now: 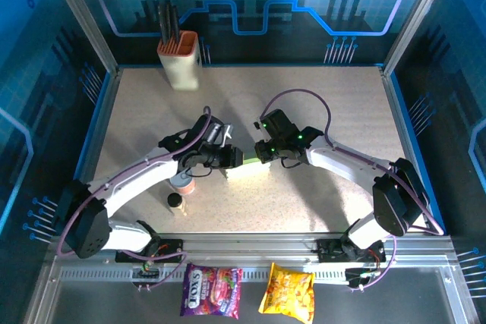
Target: Fold the paper box
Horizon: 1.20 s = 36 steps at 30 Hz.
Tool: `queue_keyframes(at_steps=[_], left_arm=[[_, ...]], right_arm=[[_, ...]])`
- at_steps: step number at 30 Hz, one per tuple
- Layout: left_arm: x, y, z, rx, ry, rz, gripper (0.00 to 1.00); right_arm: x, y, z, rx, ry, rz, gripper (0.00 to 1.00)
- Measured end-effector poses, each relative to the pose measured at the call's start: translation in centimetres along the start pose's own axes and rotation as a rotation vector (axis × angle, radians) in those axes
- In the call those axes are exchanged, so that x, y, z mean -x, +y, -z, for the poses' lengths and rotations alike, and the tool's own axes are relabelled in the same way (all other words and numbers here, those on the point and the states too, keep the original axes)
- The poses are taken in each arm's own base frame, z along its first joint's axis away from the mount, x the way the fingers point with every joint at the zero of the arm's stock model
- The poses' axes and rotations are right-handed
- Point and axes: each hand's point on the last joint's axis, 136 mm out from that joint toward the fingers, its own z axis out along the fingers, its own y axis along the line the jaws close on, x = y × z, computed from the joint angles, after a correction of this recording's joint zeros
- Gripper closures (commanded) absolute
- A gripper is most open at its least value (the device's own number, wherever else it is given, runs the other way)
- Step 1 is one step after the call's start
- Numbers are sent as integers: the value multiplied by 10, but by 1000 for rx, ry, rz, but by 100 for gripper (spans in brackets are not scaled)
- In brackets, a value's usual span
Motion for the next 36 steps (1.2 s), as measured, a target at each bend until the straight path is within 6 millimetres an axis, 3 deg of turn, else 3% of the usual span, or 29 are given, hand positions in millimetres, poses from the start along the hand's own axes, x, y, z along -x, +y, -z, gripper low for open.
queue_keyframes(at_steps=[11, 16, 24, 28, 36], left_arm=[[-2, 7, -8, 16, 25, 37, 68], [-3, 8, -10, 17, 34, 42, 67], [-4, 10, -13, 22, 45, 47, 67], [-4, 10, -14, 25, 49, 48, 67], [-1, 13, -6, 46, 37, 55, 67]], right_arm=[[-3, -1, 4, -11, 24, -4, 70], [-4, -2, 9, -19, 33, -1, 80], [-6, -3, 13, -21, 37, -1, 87], [-19, -8, 4, -30, 64, -2, 89], [-13, -7, 1, -22, 36, -3, 89]])
